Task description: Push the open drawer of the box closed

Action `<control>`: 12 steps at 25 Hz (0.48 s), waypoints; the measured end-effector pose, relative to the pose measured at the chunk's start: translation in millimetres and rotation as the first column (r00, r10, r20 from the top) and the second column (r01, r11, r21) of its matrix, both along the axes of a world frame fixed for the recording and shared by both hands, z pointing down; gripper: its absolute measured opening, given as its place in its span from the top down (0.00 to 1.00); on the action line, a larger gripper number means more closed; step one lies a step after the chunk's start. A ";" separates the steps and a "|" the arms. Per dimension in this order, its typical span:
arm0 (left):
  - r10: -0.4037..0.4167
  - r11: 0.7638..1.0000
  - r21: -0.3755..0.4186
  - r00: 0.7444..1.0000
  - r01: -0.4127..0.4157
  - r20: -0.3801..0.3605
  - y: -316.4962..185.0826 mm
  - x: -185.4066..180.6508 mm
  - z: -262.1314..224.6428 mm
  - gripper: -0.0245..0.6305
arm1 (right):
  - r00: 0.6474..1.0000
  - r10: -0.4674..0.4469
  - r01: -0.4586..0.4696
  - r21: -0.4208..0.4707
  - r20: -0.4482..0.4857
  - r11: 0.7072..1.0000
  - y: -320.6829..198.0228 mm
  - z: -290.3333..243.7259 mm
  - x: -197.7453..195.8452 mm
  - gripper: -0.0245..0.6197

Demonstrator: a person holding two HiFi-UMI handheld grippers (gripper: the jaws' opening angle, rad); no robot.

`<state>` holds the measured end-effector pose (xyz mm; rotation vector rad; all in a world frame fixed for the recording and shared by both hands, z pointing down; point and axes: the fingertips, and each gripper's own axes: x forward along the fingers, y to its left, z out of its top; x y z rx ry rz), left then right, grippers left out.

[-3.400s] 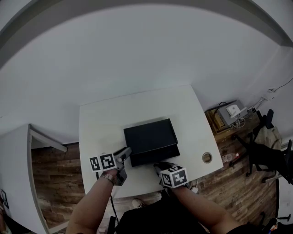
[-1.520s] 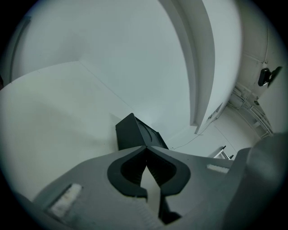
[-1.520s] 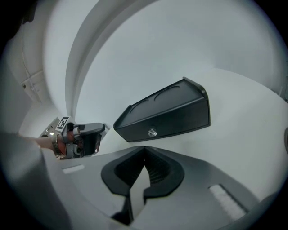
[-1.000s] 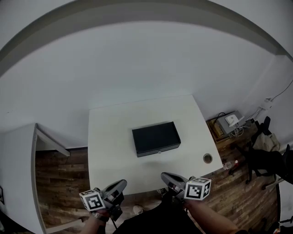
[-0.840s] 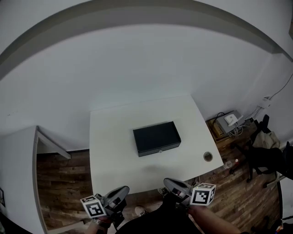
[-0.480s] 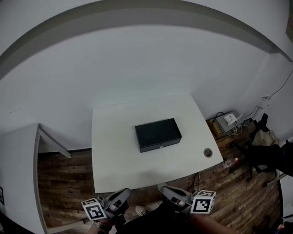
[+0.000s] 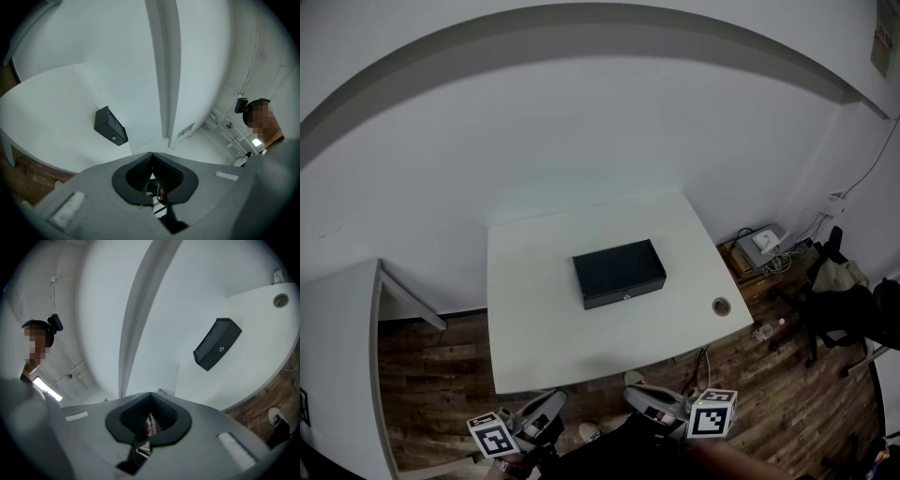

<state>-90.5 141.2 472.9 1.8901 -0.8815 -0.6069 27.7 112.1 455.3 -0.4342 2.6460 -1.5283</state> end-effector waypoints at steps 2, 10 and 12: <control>-0.003 1.000 -0.001 1.000 0.003 -0.007 1.6 0.4 -0.1 0.96 | 1.000 0.000 0.000 -0.005 0.004 1.000 1.7 -0.3 0.4 0.96; -0.011 1.000 -0.005 1.000 0.011 -0.013 3.4 1.1 0.6 0.96 | 1.000 -0.001 0.001 -0.014 0.010 1.000 3.3 -0.2 1.6 0.96; -0.012 1.000 -0.007 1.000 0.012 -0.012 3.1 0.8 0.8 0.96 | 1.000 -0.003 0.004 -0.014 0.009 1.000 3.3 -0.3 1.0 0.96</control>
